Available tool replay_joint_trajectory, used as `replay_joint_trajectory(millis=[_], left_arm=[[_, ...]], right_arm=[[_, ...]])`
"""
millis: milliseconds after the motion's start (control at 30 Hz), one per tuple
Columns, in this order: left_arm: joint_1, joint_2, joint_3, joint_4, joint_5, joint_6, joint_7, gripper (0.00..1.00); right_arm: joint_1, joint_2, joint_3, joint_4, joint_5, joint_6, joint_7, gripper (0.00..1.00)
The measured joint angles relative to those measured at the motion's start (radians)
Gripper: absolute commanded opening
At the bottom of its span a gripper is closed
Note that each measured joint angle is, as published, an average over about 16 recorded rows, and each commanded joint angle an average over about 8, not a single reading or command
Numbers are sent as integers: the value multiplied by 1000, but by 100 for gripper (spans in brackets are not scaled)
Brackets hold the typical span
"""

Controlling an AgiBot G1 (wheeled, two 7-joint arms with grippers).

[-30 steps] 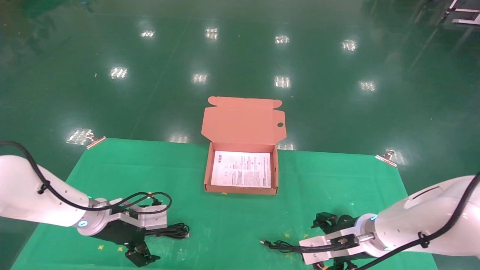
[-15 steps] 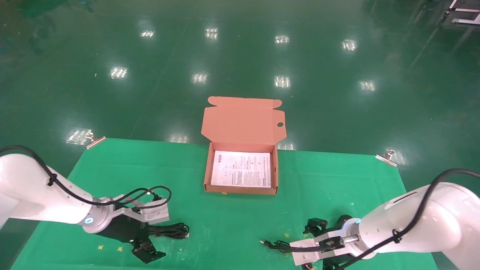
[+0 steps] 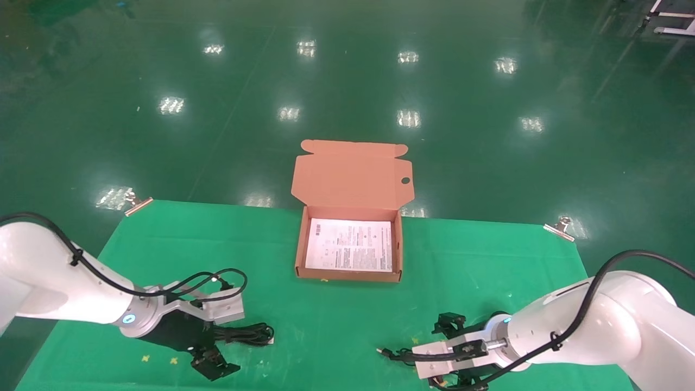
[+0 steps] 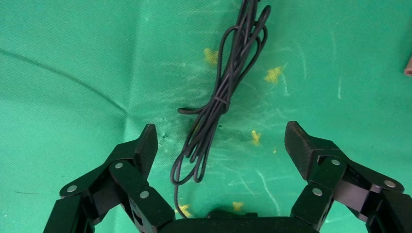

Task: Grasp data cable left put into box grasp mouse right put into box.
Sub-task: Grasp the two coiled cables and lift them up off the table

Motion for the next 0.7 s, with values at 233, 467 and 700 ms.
replay_joint_trajectory(millis=[233,467,700], left_arm=[[0,-1,0,-5,0,0,-2,0],[2,-4,1,-13,1,2,-5,0],[3,-6,1,-18,1,3,-6,0]], right_arm=[[0,1,0,2,0,-2,1,0],[3,4,0,7,0,-9,3,0],[4,6,-1,10,-1,-14,3,0]])
